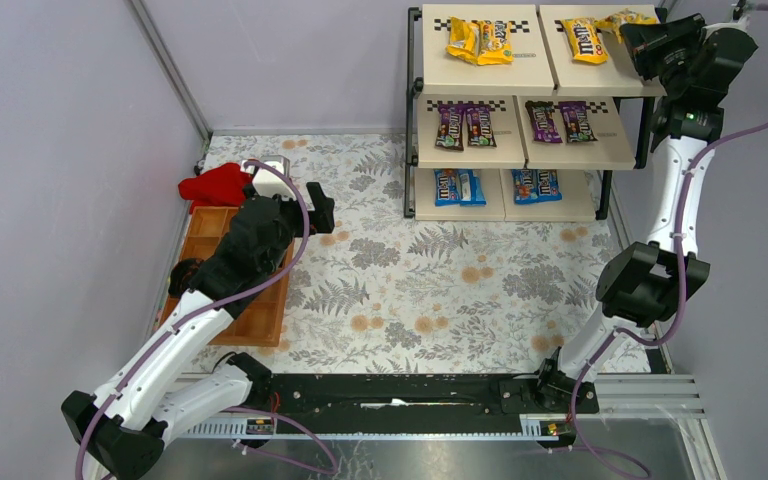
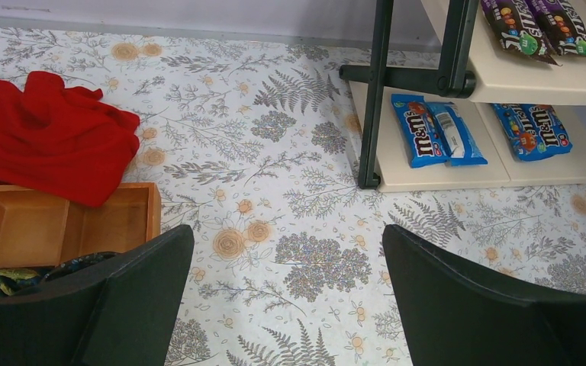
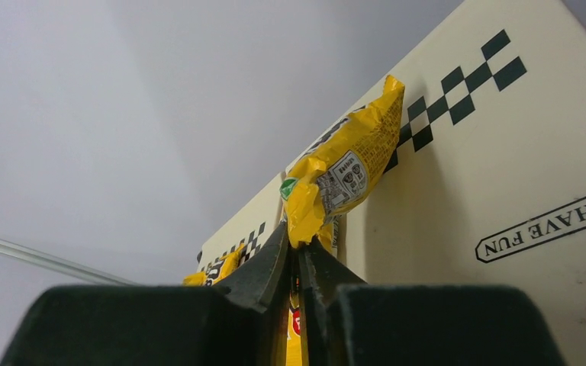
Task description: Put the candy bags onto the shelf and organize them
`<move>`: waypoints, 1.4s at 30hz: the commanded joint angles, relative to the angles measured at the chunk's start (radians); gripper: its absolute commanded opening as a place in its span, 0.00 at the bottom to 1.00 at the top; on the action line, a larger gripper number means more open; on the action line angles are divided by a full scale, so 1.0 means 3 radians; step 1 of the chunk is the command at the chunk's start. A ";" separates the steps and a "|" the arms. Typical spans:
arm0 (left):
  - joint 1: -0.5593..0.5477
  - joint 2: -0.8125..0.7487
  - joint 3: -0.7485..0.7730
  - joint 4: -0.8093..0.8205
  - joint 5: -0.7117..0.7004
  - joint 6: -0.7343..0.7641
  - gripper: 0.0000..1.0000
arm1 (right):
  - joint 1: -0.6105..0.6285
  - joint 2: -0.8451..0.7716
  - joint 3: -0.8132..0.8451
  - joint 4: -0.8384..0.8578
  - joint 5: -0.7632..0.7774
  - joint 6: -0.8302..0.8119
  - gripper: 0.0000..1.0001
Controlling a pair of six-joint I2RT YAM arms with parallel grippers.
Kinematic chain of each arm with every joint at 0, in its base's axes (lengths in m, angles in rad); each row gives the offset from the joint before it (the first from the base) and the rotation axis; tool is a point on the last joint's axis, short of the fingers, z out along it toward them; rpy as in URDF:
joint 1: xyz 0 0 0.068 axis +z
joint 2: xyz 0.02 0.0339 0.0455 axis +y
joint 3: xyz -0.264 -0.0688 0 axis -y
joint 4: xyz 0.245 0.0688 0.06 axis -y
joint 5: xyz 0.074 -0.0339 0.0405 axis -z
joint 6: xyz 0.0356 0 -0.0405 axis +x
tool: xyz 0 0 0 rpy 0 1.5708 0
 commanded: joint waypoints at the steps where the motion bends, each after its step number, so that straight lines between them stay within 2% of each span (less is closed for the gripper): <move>1: 0.0014 -0.0039 0.0003 0.0189 0.0026 0.0026 0.99 | 0.0048 -0.0072 -0.0065 -0.0175 -0.0043 -0.0011 0.15; 8: 0.0014 -0.0050 -0.0001 0.0191 0.0039 0.0021 0.99 | 0.0052 -0.0137 -0.0012 -0.0493 0.0064 -0.0076 0.27; 21: 0.0014 -0.0050 -0.0006 0.0191 0.0061 0.0012 0.99 | 0.0053 -0.0322 0.0039 -0.1107 0.0329 -0.0270 0.59; 24: 0.0015 -0.0051 -0.0007 0.0189 0.0063 0.0008 0.99 | 0.0053 -0.0378 0.0019 -0.1191 0.0360 -0.0304 0.63; 30: 0.0014 -0.0054 -0.0007 0.0187 0.0081 0.0000 0.99 | 0.0053 -0.0522 -0.0063 -0.1363 0.0611 -0.0417 0.63; 31: 0.0015 -0.0062 -0.0011 0.0186 0.0081 0.0000 0.99 | 0.0053 -0.0537 -0.0085 -0.1362 0.0652 -0.0431 0.92; 32: 0.0014 -0.0062 -0.0012 0.0186 0.0083 0.0000 0.99 | 0.0053 -0.0540 -0.0094 -0.1366 0.0686 -0.0440 0.99; 42: 0.0014 -0.0070 -0.0015 0.0181 0.0066 0.0005 0.99 | 0.0053 -0.0395 -0.0003 -0.1356 0.0601 -0.0549 1.00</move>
